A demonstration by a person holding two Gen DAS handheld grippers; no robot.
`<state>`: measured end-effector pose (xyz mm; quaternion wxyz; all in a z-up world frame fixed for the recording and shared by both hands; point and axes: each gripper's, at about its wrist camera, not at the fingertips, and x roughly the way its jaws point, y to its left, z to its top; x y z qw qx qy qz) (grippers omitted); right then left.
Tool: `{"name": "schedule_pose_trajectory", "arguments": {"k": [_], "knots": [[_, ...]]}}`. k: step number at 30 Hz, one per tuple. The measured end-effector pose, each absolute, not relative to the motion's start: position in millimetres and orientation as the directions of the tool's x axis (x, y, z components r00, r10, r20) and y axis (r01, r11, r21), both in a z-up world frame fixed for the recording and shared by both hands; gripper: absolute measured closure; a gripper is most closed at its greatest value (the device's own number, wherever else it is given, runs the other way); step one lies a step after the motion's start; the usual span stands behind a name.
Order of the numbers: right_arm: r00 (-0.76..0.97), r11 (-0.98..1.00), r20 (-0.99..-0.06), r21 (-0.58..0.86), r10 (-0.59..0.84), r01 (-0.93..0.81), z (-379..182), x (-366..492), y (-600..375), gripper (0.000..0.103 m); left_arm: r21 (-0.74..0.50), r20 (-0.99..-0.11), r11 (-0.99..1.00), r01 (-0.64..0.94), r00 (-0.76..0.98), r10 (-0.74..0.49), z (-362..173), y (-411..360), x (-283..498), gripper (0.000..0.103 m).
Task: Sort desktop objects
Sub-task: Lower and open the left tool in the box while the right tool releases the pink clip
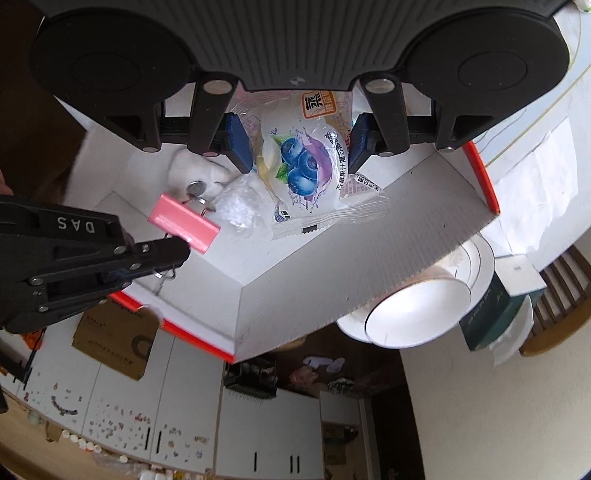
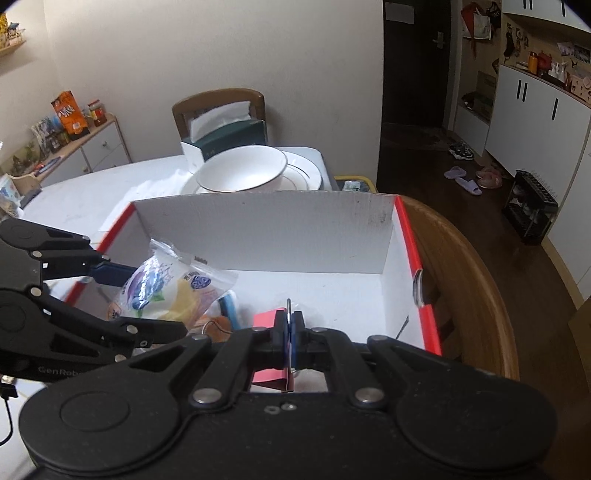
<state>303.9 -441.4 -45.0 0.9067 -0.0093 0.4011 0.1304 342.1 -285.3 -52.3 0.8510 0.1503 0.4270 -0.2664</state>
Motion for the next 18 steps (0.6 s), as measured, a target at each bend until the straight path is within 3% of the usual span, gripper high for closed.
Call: {"name": "schedule_pose_trajectory", "arguments": {"k": [18], "knots": [[0.605,0.971,-0.776,0.037,0.178,-0.238,-70,317,-441,0.099,-0.023,-0.89,0.825,0.565,0.364,-0.274,-76,-295,368,0.048]]}}
